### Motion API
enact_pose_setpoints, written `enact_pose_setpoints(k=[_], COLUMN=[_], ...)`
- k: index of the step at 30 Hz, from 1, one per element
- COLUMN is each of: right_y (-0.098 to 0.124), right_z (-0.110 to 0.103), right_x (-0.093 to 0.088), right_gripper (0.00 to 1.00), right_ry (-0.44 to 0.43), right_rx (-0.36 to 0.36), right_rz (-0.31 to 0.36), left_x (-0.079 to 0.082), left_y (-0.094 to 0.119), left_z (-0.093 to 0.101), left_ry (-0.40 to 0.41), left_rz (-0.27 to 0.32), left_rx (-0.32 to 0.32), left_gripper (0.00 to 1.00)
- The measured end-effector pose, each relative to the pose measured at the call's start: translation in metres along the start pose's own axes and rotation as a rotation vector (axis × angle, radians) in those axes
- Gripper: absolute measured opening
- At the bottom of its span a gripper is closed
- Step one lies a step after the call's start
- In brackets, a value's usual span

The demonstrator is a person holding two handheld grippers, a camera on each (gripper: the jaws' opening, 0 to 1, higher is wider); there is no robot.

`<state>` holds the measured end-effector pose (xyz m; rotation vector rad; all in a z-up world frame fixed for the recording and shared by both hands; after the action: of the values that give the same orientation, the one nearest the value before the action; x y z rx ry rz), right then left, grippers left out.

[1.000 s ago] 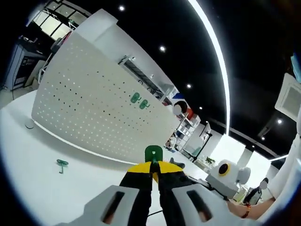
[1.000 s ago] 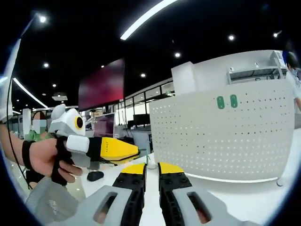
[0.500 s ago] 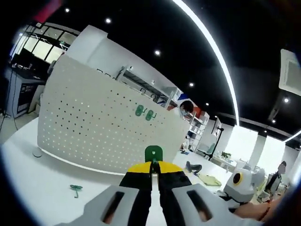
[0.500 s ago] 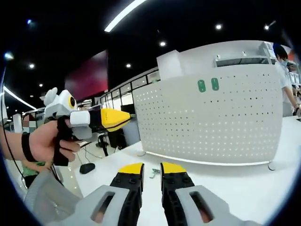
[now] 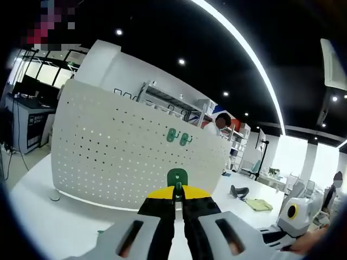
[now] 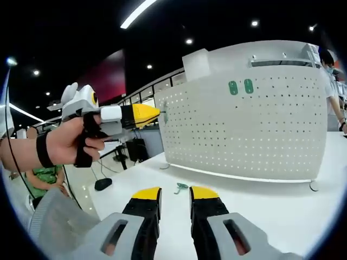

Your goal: Insert the hook assembly into the mounting plate slot until the hook locks in place.

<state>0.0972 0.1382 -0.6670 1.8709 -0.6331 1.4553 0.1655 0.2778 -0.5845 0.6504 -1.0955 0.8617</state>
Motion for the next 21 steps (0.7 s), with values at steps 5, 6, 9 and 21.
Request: enact_pose_setpoints(k=[5, 6, 9, 21], right_y=[0.001, 0.001, 0.001, 0.005], right_z=[-0.002, -0.001, 0.0, 0.006], right_x=[-0.004, -0.005, -0.006, -0.007], right_gripper=[0.26, 0.31, 0.32, 0.3], right_ry=[0.01, 0.014, 0.02, 0.017], right_rx=[0.01, 0.004, -0.008, -0.031], right_rz=[-0.025, -0.031, -0.031, -0.016], left_x=[0.007, 0.008, 0.014, 0.035], left_y=[-0.011, -0.012, -0.017, -0.041], left_z=[-0.006, -0.007, -0.011, -0.027], left_ry=[-0.047, -0.046, -0.067, -0.18], left_rz=[-0.001, 0.0, 0.007, 0.036], left_rx=[0.044, 0.043, 0.055, 0.149], left_gripper=[0.03, 0.03, 0.03, 0.03])
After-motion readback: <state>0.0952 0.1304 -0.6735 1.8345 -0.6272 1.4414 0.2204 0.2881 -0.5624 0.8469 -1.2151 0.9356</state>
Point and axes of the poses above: the point that each gripper's makers call its tool centre point, and the gripper's own axes: y roughly backward along the fingers, z roughly to its right, x roughly out of its top, the point moved 5 cm from there along y, roughly backward along the fingers, and after that the axes turned 3 degrees about -z, right-handed, at the moved point
